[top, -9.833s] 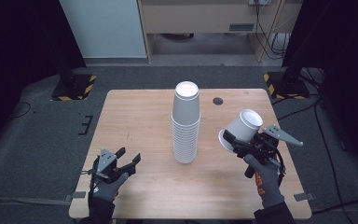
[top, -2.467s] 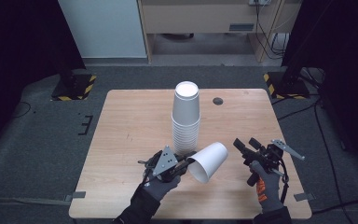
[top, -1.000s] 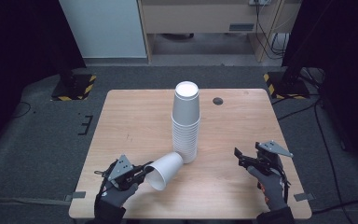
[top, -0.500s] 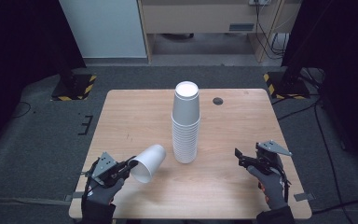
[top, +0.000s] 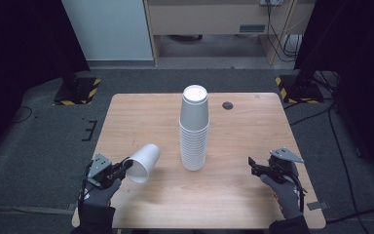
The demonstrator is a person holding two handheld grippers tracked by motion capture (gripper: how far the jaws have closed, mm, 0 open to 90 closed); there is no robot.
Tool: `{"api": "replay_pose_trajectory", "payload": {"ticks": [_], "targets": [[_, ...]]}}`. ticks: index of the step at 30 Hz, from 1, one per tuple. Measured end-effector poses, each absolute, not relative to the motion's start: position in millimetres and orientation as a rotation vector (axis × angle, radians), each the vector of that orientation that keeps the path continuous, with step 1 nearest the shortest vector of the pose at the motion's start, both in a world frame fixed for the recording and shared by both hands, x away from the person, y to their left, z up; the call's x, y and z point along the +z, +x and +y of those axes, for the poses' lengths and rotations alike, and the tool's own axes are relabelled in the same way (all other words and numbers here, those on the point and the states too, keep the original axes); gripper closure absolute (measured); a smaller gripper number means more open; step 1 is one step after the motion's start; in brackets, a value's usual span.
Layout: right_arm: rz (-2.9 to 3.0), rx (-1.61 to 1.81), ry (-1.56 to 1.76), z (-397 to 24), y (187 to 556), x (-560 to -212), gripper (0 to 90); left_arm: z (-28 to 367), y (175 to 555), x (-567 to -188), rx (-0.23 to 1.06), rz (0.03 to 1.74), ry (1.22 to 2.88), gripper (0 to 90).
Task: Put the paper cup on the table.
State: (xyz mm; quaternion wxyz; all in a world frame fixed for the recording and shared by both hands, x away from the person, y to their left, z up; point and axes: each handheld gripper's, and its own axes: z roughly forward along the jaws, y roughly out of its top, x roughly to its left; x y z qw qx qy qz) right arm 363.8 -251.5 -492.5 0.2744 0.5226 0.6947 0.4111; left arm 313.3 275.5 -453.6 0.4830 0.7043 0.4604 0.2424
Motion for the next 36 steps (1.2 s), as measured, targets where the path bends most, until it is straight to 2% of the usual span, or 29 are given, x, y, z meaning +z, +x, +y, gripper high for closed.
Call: {"api": "replay_pose_trajectory", "payload": {"ticks": [9, 20, 36], "targets": [[1.874, 1.082, 1.399, -254, 365, -492, 7.1, 289, 324, -446, 0.567, 1.214, 1.737, 85.1], [1.863, 1.078, 1.386, -255, 364, -490, 7.1, 290, 348, -419, 0.518, 1.300, 1.882, 85.2], [1.866, 1.075, 1.383, -255, 363, -489, 7.2, 307, 367, -417, 0.455, 1.470, 2.078, 85.2]]}}
